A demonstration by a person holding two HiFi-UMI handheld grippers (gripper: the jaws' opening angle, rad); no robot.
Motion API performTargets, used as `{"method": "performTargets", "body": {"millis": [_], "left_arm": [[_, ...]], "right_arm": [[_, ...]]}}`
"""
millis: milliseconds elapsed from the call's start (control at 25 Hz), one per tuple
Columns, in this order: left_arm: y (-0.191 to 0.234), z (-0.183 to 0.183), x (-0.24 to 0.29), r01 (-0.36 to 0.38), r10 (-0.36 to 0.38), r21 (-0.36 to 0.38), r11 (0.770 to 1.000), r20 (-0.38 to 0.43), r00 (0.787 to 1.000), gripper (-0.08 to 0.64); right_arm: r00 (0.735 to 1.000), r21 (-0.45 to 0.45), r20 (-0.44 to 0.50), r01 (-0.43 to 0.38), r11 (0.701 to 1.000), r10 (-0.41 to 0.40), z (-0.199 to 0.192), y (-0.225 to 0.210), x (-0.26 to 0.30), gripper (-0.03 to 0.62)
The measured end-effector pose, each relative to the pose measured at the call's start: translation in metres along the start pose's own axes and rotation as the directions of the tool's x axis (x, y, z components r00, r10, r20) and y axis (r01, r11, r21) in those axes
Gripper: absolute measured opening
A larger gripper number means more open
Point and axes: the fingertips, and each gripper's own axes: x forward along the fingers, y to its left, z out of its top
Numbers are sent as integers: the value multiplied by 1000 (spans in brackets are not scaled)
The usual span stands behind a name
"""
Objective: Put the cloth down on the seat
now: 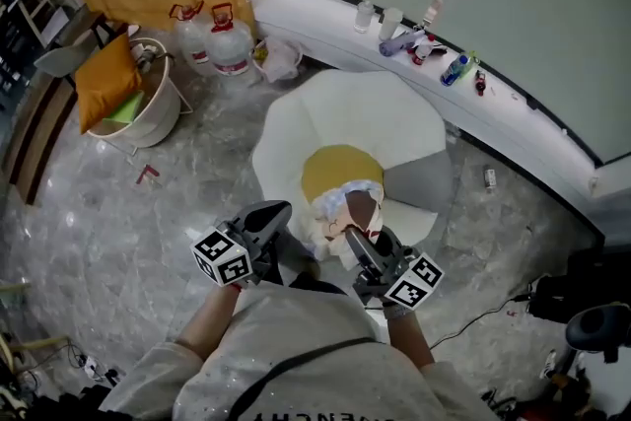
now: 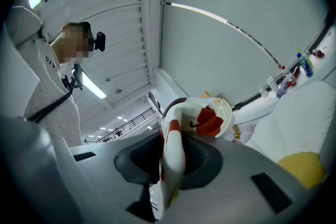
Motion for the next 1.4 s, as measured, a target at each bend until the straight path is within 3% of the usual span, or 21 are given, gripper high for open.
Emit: {"method": "performTargets", "body": {"millis": [280,640,960,1200,1400], "left_arm": [[26,12,62,174,-175,-18,985,-99,980,14],[96,47,122,311,-318,-63,948,-203,926,14],[148,48,158,386,-414,-151,910,-272,869,14],[176,51,182,447,-479,-174,878,-323,816,14],[196,48,208,477,-513,-187,859,-341,788,14]], "right_arm": [[982,-9,111,153,988,-151,22,-31,-1,87],[901,16,235,371,929,-364,60,-85,25,87],[842,9,324,453,891,-431,97,-120,68,87],[776,15,400,526,850,-487,116,-148,85,87],[718,25,468,572,820,-515,136,-172,85,87]]}}
